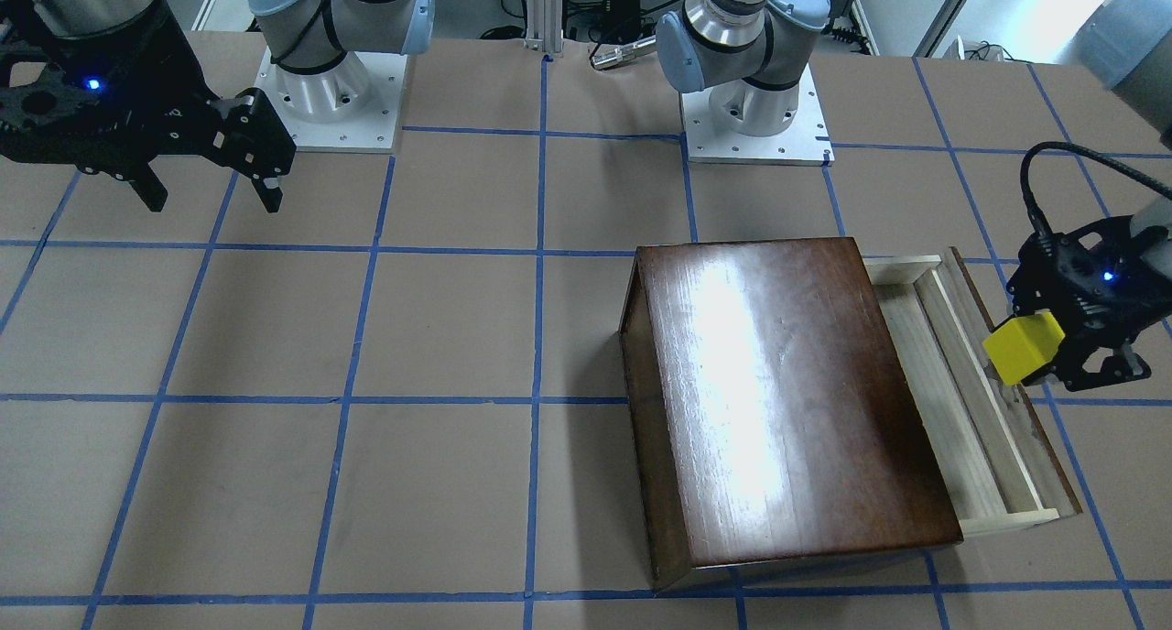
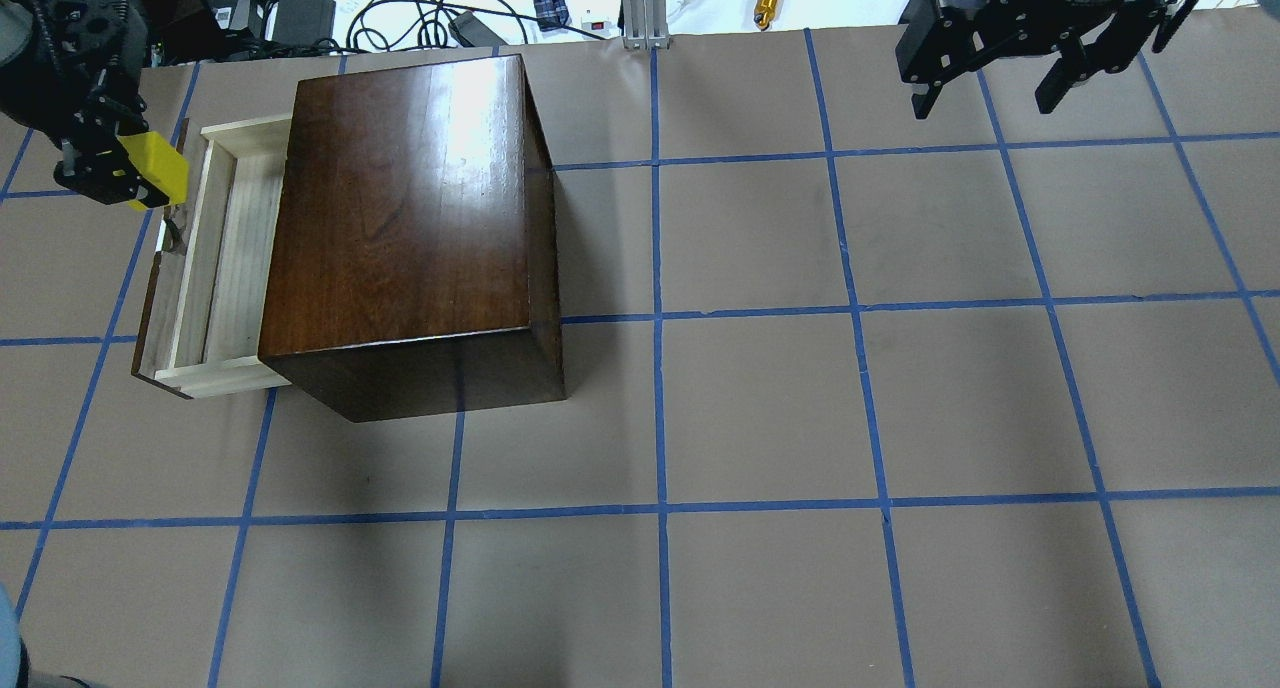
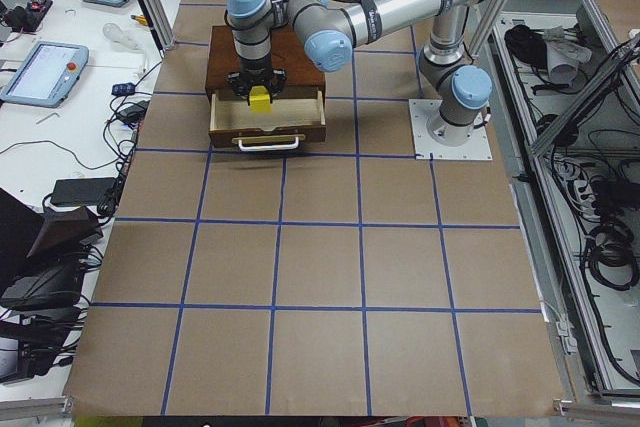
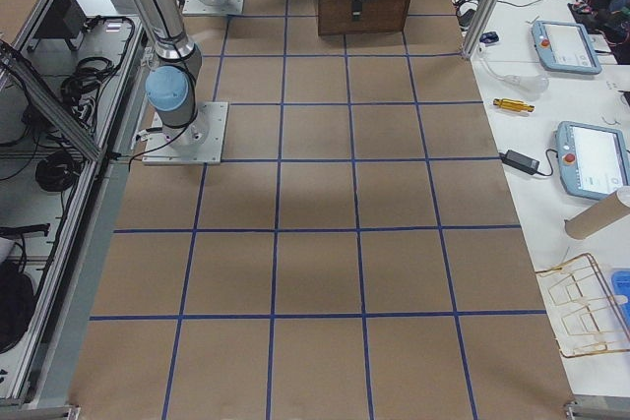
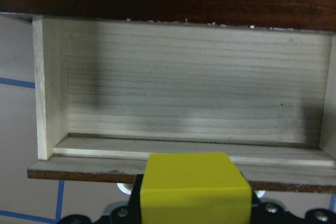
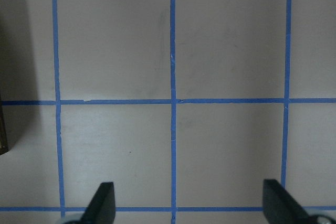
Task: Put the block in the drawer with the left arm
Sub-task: 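Carry the yellow cube over the open drawer with the left gripper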
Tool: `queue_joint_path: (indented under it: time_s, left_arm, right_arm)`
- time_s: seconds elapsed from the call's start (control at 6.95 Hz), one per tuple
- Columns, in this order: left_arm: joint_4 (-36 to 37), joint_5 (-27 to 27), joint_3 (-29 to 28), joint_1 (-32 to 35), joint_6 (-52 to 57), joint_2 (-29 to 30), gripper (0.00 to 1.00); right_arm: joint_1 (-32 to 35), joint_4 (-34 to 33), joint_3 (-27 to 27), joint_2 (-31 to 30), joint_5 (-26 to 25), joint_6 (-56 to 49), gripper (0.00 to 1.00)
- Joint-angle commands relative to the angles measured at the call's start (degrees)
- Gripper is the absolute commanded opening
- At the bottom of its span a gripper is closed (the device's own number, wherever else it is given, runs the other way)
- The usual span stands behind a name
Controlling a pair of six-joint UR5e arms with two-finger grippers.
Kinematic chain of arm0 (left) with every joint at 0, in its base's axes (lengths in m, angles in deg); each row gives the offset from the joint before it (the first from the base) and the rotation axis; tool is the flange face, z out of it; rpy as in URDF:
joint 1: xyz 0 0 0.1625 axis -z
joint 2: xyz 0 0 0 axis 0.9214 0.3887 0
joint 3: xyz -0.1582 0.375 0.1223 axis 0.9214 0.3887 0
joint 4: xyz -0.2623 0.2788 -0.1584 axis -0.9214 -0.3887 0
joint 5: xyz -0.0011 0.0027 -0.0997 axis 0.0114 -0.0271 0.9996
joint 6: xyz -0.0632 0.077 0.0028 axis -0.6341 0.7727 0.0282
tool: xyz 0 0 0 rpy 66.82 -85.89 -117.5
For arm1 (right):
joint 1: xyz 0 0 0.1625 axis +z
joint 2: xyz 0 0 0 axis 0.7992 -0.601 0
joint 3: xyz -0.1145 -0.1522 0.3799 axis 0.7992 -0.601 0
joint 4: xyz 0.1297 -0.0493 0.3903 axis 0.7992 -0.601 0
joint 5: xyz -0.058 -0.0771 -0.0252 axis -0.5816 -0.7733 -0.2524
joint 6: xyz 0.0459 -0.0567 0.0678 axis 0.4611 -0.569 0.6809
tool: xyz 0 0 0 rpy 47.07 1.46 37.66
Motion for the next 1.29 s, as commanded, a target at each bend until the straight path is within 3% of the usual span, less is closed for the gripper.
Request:
queue_joint_path:
  time_s: [0.0,0.43,0.86,1.15]
  left_arm:
    - [0.4,0.23,2.4,0.79,-1.94,1.05,0.0]
    - [3.3,-0.03,6.35,2.64,1.38,1.05,0.0]
    - [11.99,-0.03,11.54,1.85,6.06,0.87,0.0]
    - [12.18,-0.03,11.9,1.76,6.59,0.78,0.0]
  right_arm:
    - [-0.09,0.0,0.0,0.08,0.0,-0.03,1.0]
    - [0.0,0.0,0.0,0.08,0.0,-0.03,1.0]
    - [0.0,0.0,0.0,-0.01,-0.09,-0.03,1.0]
    - [0.0,0.0,0.0,-0.01,0.0,-0.03,1.0]
